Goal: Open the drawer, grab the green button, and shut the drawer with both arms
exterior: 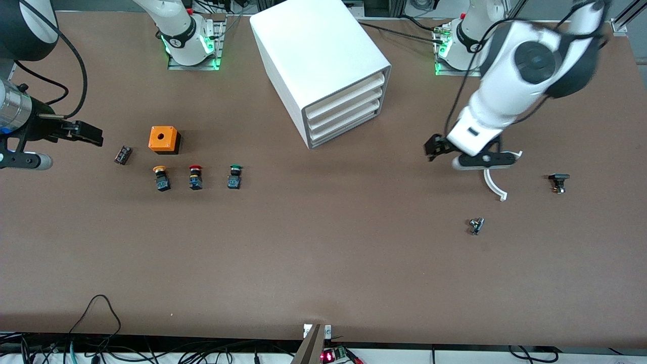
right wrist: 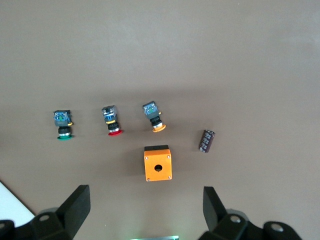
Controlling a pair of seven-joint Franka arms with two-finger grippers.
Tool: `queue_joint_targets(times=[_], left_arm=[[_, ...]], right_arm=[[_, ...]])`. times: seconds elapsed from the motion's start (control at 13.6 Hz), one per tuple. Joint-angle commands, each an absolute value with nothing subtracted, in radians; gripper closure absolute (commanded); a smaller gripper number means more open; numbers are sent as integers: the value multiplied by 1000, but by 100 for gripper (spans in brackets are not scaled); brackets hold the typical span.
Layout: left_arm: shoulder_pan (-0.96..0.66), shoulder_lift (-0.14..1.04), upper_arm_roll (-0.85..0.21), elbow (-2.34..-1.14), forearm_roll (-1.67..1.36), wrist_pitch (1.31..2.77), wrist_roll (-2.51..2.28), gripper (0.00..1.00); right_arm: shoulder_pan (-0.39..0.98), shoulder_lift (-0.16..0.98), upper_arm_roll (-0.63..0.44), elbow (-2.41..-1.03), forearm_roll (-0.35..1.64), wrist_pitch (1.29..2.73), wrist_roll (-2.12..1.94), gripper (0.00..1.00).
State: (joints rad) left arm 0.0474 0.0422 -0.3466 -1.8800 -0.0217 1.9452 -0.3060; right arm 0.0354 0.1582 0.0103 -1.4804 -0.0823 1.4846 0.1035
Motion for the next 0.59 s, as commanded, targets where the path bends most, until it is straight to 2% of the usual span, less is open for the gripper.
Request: queue_joint_targets(times=[0.0, 0.22, 0.37, 0.51], left_arm=[[49, 9, -252, -1734, -5, 1723, -84, 0], [52, -20, -158, -1654, -2, 1582, 73, 0], [57, -44, -103, -1641, -2, 1562, 147, 0], [57, -44, -98, -1632, 2, 1560, 155, 0]], right_arm=[[35, 48, -23, -1624, -69, 1525, 81, 0], [35, -14, -35, -1709, -63, 1575, 17, 0], [35, -14, -57, -1710, -12, 1575, 12, 0], [35, -14, -61, -1716, -11, 1603, -29, 0]])
